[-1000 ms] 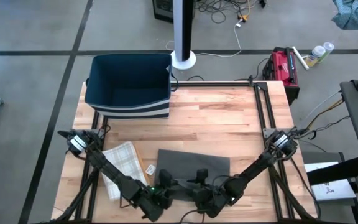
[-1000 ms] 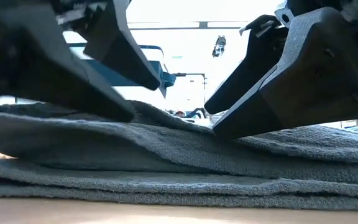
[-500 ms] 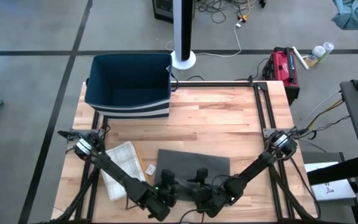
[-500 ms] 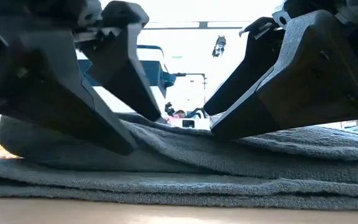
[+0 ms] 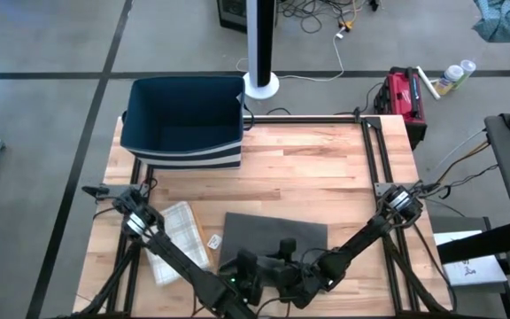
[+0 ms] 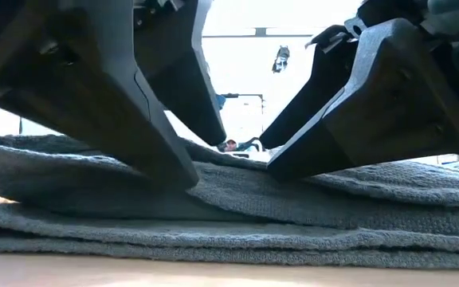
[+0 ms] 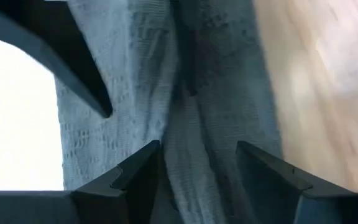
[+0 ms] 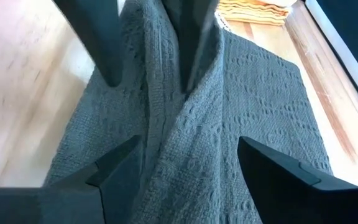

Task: Fold towel
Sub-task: Fold the gray kitchen towel

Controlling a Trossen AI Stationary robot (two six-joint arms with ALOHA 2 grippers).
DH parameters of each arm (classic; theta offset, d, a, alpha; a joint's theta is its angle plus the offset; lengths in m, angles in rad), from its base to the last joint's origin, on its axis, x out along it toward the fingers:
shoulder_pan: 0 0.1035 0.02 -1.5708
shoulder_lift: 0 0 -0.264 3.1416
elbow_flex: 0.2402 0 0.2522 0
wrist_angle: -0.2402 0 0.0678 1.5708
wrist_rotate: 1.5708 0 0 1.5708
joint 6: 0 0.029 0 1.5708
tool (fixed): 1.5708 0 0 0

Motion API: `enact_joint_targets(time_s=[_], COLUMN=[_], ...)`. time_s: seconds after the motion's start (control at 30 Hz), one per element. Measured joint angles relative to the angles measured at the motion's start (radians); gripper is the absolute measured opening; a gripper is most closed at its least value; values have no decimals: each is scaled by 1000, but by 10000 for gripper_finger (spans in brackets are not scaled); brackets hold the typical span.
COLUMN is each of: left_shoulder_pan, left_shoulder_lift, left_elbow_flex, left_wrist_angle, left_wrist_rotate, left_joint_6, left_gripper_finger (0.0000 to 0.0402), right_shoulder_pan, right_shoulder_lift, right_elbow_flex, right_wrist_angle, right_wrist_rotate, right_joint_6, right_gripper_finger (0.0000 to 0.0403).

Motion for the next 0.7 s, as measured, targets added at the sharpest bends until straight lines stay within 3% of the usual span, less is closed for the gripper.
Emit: enact_joint_targets(time_s=[0.4, 0.7], left_shoulder_pan=[8, 11], left_shoulder_lift=[9, 9], left_elbow_flex=[-23, -44], left_wrist_angle=[-110, -99], left_wrist_rotate=[26, -166], left_joint_6=[-70, -51], left_gripper_finger=[183, 230], right_shoulder_pan=[14, 13], right_shoulder_lift=[-5, -5], right_elbow_flex=[21, 21], right_wrist_angle=[-24, -29], right_wrist_rotate=[0, 0], right_joint_6=[-3, -2], right_gripper_finger=[270, 268])
